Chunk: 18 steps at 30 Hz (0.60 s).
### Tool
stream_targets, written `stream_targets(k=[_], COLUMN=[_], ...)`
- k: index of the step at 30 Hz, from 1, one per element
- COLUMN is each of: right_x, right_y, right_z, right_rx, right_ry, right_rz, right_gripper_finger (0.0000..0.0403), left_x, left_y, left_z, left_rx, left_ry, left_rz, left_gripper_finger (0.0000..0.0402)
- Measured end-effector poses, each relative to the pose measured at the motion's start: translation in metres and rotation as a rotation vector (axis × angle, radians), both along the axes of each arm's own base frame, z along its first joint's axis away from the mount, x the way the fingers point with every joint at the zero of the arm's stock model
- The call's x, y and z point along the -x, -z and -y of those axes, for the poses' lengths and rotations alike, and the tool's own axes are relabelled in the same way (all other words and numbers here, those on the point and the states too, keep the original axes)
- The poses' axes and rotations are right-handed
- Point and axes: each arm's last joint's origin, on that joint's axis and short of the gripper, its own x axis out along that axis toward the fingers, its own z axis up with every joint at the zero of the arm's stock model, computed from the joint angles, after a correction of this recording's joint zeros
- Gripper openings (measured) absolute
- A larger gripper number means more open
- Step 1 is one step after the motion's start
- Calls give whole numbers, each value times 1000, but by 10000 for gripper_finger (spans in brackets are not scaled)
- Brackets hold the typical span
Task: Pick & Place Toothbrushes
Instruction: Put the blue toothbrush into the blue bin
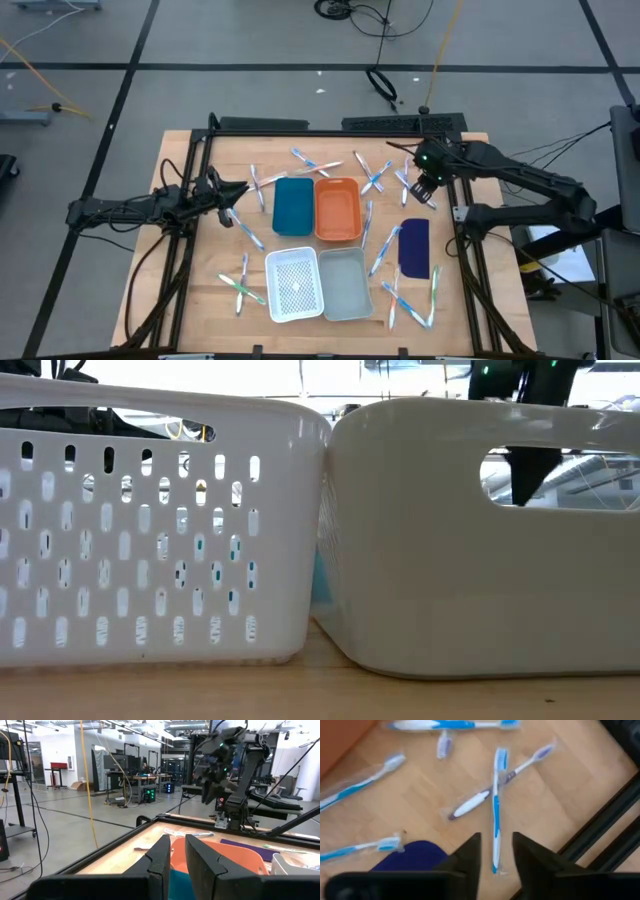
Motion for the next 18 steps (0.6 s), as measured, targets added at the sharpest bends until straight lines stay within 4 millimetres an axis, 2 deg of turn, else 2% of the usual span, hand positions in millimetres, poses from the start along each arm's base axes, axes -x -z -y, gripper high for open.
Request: stream_targets(k=[6,9,13,18], right_x=[3,3,-1,-6], right_y=[28,35,42,60], right_z=[16,20,26,33], right_rx=[-67,-82,-98,-153], right_ry=[29,5,-10,-5], right_rz=[-99,-138,-162,-167], right_gripper_finger=[215,247,259,252], left_x=[0,0,0,0], left_y=[0,0,0,0], left_z=[0,0,0,0], left_rx=[0,0,0,0], left_ry=[0,0,0,0], left_rz=[0,0,0,0], left_gripper_finger=[56,56,56,56])
